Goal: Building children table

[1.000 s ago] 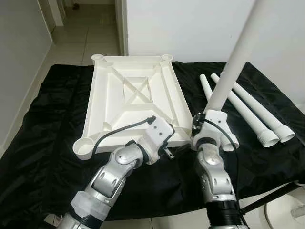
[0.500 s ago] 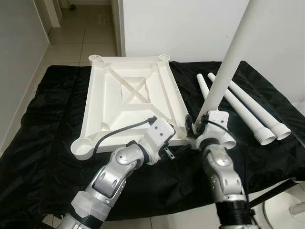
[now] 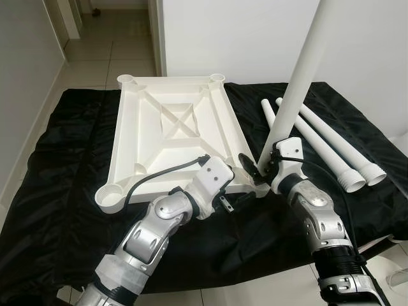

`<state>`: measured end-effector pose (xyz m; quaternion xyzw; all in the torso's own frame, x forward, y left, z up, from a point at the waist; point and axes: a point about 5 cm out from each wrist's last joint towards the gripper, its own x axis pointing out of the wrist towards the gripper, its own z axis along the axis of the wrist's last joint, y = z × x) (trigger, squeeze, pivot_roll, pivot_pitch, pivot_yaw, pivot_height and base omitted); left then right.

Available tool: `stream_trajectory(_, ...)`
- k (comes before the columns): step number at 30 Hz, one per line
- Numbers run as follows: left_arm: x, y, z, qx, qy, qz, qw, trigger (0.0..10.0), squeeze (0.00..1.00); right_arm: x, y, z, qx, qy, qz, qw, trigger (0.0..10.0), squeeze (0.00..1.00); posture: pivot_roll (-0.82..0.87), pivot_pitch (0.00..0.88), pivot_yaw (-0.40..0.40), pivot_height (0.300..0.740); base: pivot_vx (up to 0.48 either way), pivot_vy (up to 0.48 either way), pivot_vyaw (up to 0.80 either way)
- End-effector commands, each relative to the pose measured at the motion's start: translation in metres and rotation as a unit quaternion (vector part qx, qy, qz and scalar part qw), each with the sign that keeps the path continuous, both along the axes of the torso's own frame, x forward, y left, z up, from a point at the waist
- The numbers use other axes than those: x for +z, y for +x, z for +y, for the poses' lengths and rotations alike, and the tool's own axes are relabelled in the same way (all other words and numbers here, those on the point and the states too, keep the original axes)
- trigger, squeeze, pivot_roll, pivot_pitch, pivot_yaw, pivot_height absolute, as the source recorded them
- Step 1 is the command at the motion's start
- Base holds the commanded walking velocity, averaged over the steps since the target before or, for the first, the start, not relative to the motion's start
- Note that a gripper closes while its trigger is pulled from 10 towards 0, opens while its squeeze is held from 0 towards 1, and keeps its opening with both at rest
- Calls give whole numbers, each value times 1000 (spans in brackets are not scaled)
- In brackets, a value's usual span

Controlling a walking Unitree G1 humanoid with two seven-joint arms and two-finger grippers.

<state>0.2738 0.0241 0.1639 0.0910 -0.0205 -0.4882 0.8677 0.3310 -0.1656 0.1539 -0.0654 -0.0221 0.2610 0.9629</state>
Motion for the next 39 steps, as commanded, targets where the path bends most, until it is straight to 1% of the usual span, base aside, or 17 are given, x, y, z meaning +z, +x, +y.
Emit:
stream_trajectory(1, 2, 2, 0, -1, 5, -6, 1000, 10000, 0, -2, 2, 6, 29, -3, 11, 1000, 10000, 0, -52, 0, -18, 740, 0, 0, 0)
stream_trajectory(4, 3, 3, 0, 1, 5, -7, 1000, 10000, 0, -4, 2, 4, 45, -7, 18, 999, 10000, 0, -48, 0, -19, 740, 0, 0, 0)
stream_trajectory(6, 3, 3, 1, 2, 4, -7, 1000, 10000, 0, -6, 2, 3, 47, -8, 22, 999, 9765, 0, -48, 0, -19, 740, 0, 0, 0)
stream_trajectory(7, 3, 3, 1, 4, 4, -7, 1000, 10000, 0, -8, 3, 1, 47, -10, 28, 998, 3686, 0, -48, 0, -19, 740, 0, 0, 0)
stream_trajectory(8, 2, 3, 2, 5, 4, -6, 1000, 10000, 0, -9, 3, -2, 46, -9, 32, 998, 0, 0, -48, 0, -19, 740, 0, 0, 0)
stream_trajectory(15, 3, 3, 3, 7, 4, -6, 1000, 10000, 0, -14, 2, -8, 34, 3, 39, 999, 0, 0, -42, 0, -19, 740, 0, 0, 0)
stream_trajectory(22, 3, 3, 3, 7, 4, -6, 1000, 10000, 0, -15, 3, -9, 33, 7, 37, 999, 0, 0, -44, 1, -18, 740, 0, 0, 0)
stream_trajectory(24, 3, 3, 3, 7, 4, -6, 1000, 10000, 0, -17, 3, -8, 21, 4, 44, 999, 0, 0, -46, 2, -19, 740, 0, 0, 0)
stream_trajectory(25, 3, 3, 2, 6, 4, -5, 1000, 10000, 0, -19, 1, -1, -7, 10, 52, 999, 0, 0, -52, 3, -24, 740, 0, 0, 0)
stream_trajectory(28, 2, 3, 2, 5, 4, -4, 1000, 10000, 0, -20, -1, 4, -28, 15, 57, 998, 0, 0, -52, 3, -24, 740, 0, 0, 0)
stream_trajectory(29, 2, 2, 1, 4, 3, -4, 1000, 10000, 0, -20, -3, 8, -52, 23, 59, 997, 0, 0, -52, 2, -27, 740, 0, 0, 0)
stream_trajectory(31, 2, 2, 1, 4, 3, -4, 1000, 10000, 0, -20, -3, 8, -52, 23, 59, 997, 0, 0, -52, 2, -27, 740, 0, 0, 0)
stream_trajectory(35, 1, 1, 1, 3, 3, -2, 1000, 10000, 0, -20, -8, 16, -176, 39, 64, 982, 0, 0, -50, 0, -35, 740, 0, 0, 0)
stream_trajectory(36, 1, 1, 1, 3, 3, -2, 1000, 10000, 0, -20, -8, 16, -176, 39, 64, 982, 0, 0, -50, 0, -35, 740, 0, 0, 0)
stream_trajectory(37, 1, 0, 1, 2, 3, -2, 1000, 10000, 0, -20, -9, 17, -194, 41, 65, 978, 0, 0, -50, 0, -35, 740, 0, 0, 0)
stream_trajectory(38, 0, 0, 1, 2, 3, -2, 1000, 10000, 0, -21, -11, 19, -232, 48, 65, 969, 0, 0, -50, 0, -38, 740, 0, 0, 0)
stream_trajectory(39, 0, 0, 1, 2, 3, -2, 1000, 10000, 0, -21, -11, 19, -232, 48, 65, 969, 0, 0, -50, 0, -38, 740, 0, 0, 0)
